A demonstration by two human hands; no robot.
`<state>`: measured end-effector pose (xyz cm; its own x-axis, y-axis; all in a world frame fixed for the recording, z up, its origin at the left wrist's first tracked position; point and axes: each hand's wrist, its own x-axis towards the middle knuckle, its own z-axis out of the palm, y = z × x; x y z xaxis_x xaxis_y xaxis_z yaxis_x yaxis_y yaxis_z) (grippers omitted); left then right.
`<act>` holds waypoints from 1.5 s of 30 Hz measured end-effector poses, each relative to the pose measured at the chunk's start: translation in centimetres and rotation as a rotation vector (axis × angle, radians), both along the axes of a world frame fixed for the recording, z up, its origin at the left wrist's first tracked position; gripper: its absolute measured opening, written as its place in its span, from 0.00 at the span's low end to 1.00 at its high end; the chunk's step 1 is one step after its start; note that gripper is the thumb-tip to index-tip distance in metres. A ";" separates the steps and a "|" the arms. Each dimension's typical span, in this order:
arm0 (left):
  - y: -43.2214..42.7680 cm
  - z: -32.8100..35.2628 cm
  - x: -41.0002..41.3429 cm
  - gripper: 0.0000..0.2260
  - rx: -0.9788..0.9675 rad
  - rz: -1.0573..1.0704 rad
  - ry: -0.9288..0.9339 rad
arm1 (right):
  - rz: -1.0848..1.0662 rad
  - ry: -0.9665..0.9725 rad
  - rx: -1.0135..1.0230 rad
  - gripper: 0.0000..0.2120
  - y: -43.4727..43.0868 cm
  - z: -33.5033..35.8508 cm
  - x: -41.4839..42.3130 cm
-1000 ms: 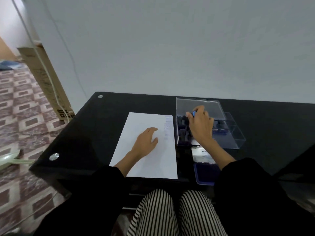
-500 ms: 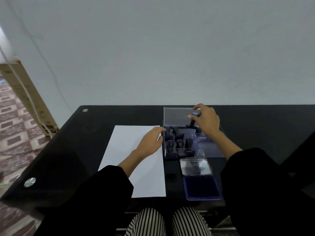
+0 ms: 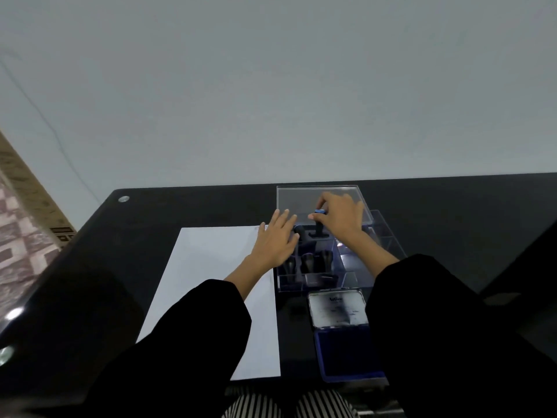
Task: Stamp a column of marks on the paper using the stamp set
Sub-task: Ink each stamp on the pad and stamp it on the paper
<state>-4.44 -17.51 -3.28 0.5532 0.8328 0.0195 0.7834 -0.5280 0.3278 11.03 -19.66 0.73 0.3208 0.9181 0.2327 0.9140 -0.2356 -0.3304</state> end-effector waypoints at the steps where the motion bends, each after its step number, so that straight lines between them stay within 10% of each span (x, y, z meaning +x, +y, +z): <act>1: 0.0 -0.3 0.1 0.23 -0.003 0.008 0.005 | -0.003 -0.042 -0.034 0.14 0.0 -0.1 -0.1; 19: 0.1 -1.4 0.1 0.24 0.014 0.007 -0.081 | 0.036 -0.543 -0.180 0.15 1.2 -2.4 -2.2; 31: -0.3 -1.0 -0.3 0.22 0.089 -0.005 -0.237 | -0.016 0.018 -0.193 0.12 2.0 -2.4 -4.1; 39: -4.0 1.6 -4.1 0.18 0.051 -0.007 -0.480 | -0.042 0.642 0.221 0.14 -1.9 0.8 -3.0; 45: -9.7 -0.7 -7.4 0.15 0.073 -0.057 -0.521 | 0.049 0.757 0.407 0.13 -9.5 1.1 -3.4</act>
<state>-11.83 -27.18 -3.93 0.4989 0.7881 0.3605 0.4957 -0.6007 0.6273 7.68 -29.19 1.87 0.4850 0.8264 0.2862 0.4195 0.0673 -0.9053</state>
